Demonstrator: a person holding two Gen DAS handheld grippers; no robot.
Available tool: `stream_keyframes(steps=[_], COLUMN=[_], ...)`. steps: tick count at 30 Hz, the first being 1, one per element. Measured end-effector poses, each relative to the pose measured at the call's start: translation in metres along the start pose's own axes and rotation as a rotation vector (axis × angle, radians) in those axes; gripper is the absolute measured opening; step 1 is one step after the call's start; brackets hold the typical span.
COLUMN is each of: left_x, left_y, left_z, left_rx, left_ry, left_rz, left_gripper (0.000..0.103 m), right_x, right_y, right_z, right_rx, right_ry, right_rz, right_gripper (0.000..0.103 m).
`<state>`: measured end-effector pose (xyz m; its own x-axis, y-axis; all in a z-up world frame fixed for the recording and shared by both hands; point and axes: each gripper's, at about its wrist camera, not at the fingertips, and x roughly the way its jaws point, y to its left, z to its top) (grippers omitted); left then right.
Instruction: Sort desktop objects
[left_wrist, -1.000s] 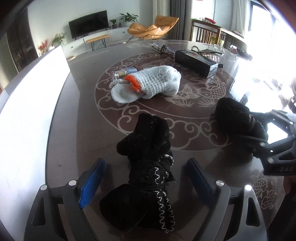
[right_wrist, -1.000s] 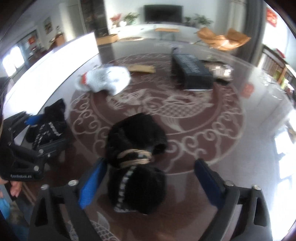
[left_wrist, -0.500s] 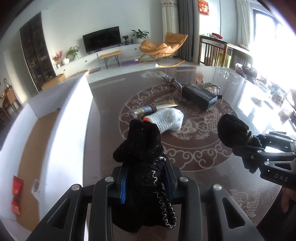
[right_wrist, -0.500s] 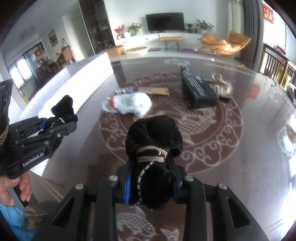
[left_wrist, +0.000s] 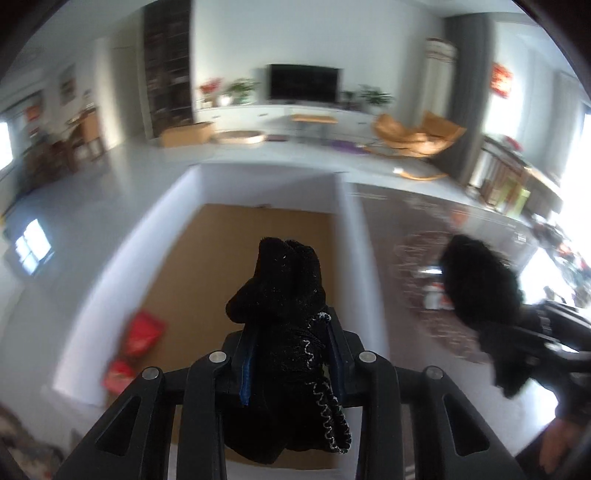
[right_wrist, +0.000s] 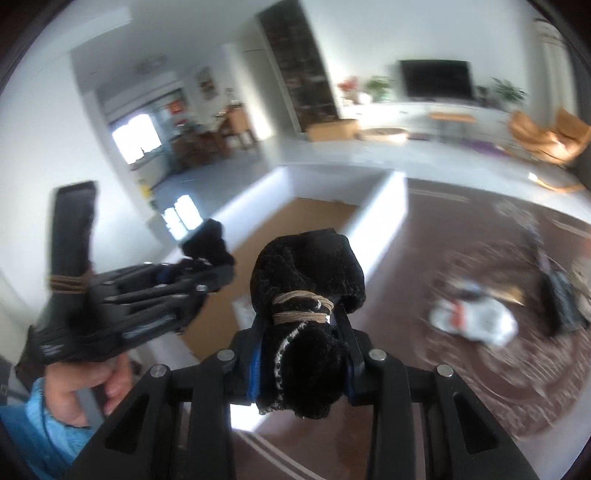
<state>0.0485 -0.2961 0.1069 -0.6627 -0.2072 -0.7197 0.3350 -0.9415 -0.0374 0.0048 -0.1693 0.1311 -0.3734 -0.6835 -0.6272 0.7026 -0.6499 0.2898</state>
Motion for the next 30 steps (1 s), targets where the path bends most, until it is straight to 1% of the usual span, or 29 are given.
stream_keyframes(steps=[1, 2, 3, 5, 6, 7, 8, 9, 10, 11, 12, 13, 14, 15, 16, 17, 18, 19, 20, 22, 23, 24, 25, 26, 27, 28, 29, 30], left_x=[0.004, 0.011, 0.017, 0.034, 0.042, 0.049, 0.057, 0.060, 0.061, 0.060, 0.057, 0.056, 0.055, 0.054, 0.051, 0.045, 0.041, 0.035, 0.029, 0.013, 0.007, 0.001, -0.002, -0.002, 0.002, 0.016, 0.021, 0.041], left_y=[0.014, 0.033, 0.042, 0.063, 0.071, 0.077, 0.086, 0.091, 0.094, 0.095, 0.095, 0.093, 0.088, 0.078, 0.071, 0.058, 0.048, 0.033, 0.018, -0.023, -0.046, -0.072, -0.094, -0.122, -0.141, -0.169, -0.184, -0.202], left_z=[-0.001, -0.002, -0.004, -0.009, -0.012, -0.016, -0.022, -0.025, -0.029, -0.033, -0.034, -0.035, -0.035, -0.035, -0.033, -0.031, -0.028, -0.024, -0.020, -0.015, -0.013, -0.015, -0.020, -0.027, -0.034, -0.045, -0.055, -0.066], left_rx=[-0.021, -0.051, -0.065, -0.088, -0.108, -0.130, -0.162, -0.183, -0.207, -0.227, -0.237, -0.237, -0.230, -0.217, -0.204, -0.185, -0.170, -0.148, -0.122, -0.053, -0.010, 0.037, 0.074, 0.117, 0.150, 0.205, 0.235, 0.265], left_ry=[0.011, 0.030, 0.049, 0.099, 0.124, 0.144, 0.169, 0.180, 0.176, 0.158, 0.143, 0.131, 0.118, 0.102, 0.086, 0.062, 0.045, 0.025, 0.009, -0.021, -0.032, -0.038, -0.033, -0.017, 0.004, 0.053, 0.083, 0.123], left_rz=[0.021, 0.045, 0.062, 0.100, 0.122, 0.147, 0.175, 0.175, 0.159, 0.139, 0.127, 0.119, 0.110, 0.100, 0.091, 0.070, 0.049, 0.013, -0.028, -0.128, -0.181, -0.235, -0.269, -0.302, -0.319, -0.332, -0.335, -0.335], left_gripper=[0.032, 0.032, 0.032, 0.036, 0.042, 0.048, 0.053, 0.065, 0.071, 0.072, 0.073, 0.073, 0.073, 0.073, 0.073, 0.073, 0.073, 0.073, 0.073, 0.073, 0.074, 0.084, 0.102, 0.103, 0.103, 0.103, 0.103, 0.103], right_x=[0.012, 0.025, 0.037, 0.071, 0.085, 0.099, 0.117, 0.127, 0.132, 0.131, 0.126, 0.117, 0.108, 0.098, 0.087, 0.070, 0.059, 0.047, 0.030, 0.010, -0.001, -0.007, -0.009, -0.012, -0.014, -0.015, -0.018, -0.024], right_y=[0.017, 0.034, 0.046, 0.072, 0.080, 0.086, 0.093, 0.095, 0.094, 0.089, 0.084, 0.078, 0.072, 0.065, 0.056, 0.043, 0.033, 0.020, 0.002, -0.030, -0.049, -0.071, -0.090, -0.113, -0.130, -0.144, -0.167, -0.178], right_z=[0.006, 0.010, 0.012, 0.012, 0.009, 0.006, 0.001, -0.003, -0.006, -0.009, -0.010, -0.012, -0.012, -0.013, -0.014, -0.017, -0.020, -0.024, -0.033, -0.048, -0.060, -0.073, -0.084, -0.099, -0.110, -0.121, -0.136, -0.147], right_rx=[-0.025, -0.055, -0.082, -0.140, -0.157, -0.175, -0.203, -0.213, -0.207, -0.178, -0.161, -0.148, -0.141, -0.136, -0.128, -0.112, -0.100, -0.085, -0.057, 0.002, 0.039, 0.075, 0.107, 0.151, 0.185, 0.218, 0.271, 0.304], right_ry=[0.004, 0.011, 0.020, 0.072, 0.096, 0.123, 0.171, 0.197, 0.208, 0.199, 0.184, 0.151, 0.117, 0.082, 0.045, -0.008, -0.042, -0.078, -0.123, -0.155, -0.156, -0.134, -0.100, -0.055, -0.021, 0.009, 0.051, 0.077], right_rz=[0.031, 0.050, 0.063, 0.092, 0.096, 0.100, 0.079, 0.067, 0.072, 0.094, 0.105, 0.107, 0.095, 0.082, 0.069, 0.041, 0.014, -0.021, -0.088, -0.199, -0.270, -0.354, -0.435, -0.518, -0.562, -0.598, -0.635, -0.649], right_gripper=[0.034, 0.034, 0.034, 0.037, 0.041, 0.047, 0.061, 0.071, 0.072, 0.072, 0.076, 0.080, 0.086, 0.091, 0.093, 0.097, 0.100, 0.102, 0.103, 0.103, 0.103, 0.103, 0.103, 0.103, 0.103, 0.103, 0.103, 0.103])
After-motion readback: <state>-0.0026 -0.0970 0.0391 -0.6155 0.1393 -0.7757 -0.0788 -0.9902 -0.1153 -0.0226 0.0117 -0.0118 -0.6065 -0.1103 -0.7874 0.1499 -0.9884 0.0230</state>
